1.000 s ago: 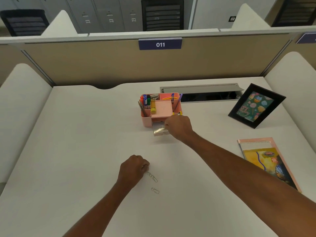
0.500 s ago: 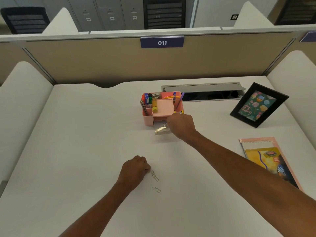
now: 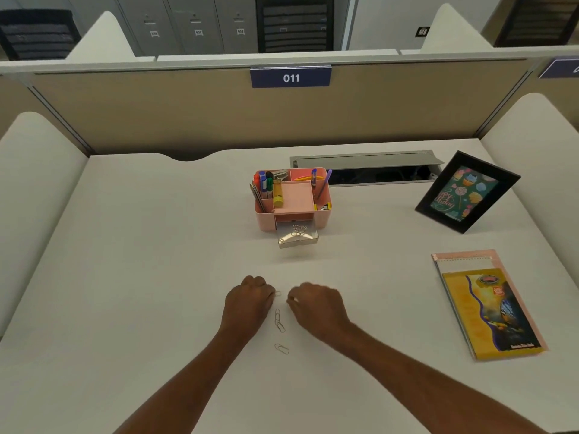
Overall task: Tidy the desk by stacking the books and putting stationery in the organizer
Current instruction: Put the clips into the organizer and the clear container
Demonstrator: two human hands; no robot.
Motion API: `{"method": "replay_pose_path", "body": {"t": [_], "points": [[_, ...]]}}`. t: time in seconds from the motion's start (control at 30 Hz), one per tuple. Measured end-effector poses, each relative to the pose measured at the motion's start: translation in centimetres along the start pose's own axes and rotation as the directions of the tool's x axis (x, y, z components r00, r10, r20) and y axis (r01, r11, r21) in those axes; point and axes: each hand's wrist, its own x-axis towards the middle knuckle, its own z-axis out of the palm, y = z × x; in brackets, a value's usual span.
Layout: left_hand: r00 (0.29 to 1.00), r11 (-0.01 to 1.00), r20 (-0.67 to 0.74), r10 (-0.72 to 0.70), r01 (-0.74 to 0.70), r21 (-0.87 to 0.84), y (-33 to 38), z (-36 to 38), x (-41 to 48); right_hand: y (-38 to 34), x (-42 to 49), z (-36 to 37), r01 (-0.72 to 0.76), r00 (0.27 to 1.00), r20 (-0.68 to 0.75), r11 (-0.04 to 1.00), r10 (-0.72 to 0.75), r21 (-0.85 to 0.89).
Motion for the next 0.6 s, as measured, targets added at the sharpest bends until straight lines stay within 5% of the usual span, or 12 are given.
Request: {"method": "replay_pose_path", "body": {"t": [0.1, 0.33, 0.6], "points": [[1.000, 1.000, -0.017, 0.006, -0.005, 0.011, -0.1, 0.5, 0.9, -1.4, -1.6, 1.2, 0.009, 0.993, 0.119, 0.999, -0.015, 0.051], [1.000, 0.996, 0.001, 0.004, -0.004, 0.090, 0.1, 0.9, 2.3, -3.0, -3.4, 3.0, 0.196, 0.974, 0.139, 0.976, -0.182, -0.097], [0.997, 0.987, 0.073, 0.018, -0.029, 0.155, 0.1, 0.3, 2.8, -1.5, -2.5, 3.1, 0.172, 0.983, 0.108, 0.958, -0.150, -0.229]]}}
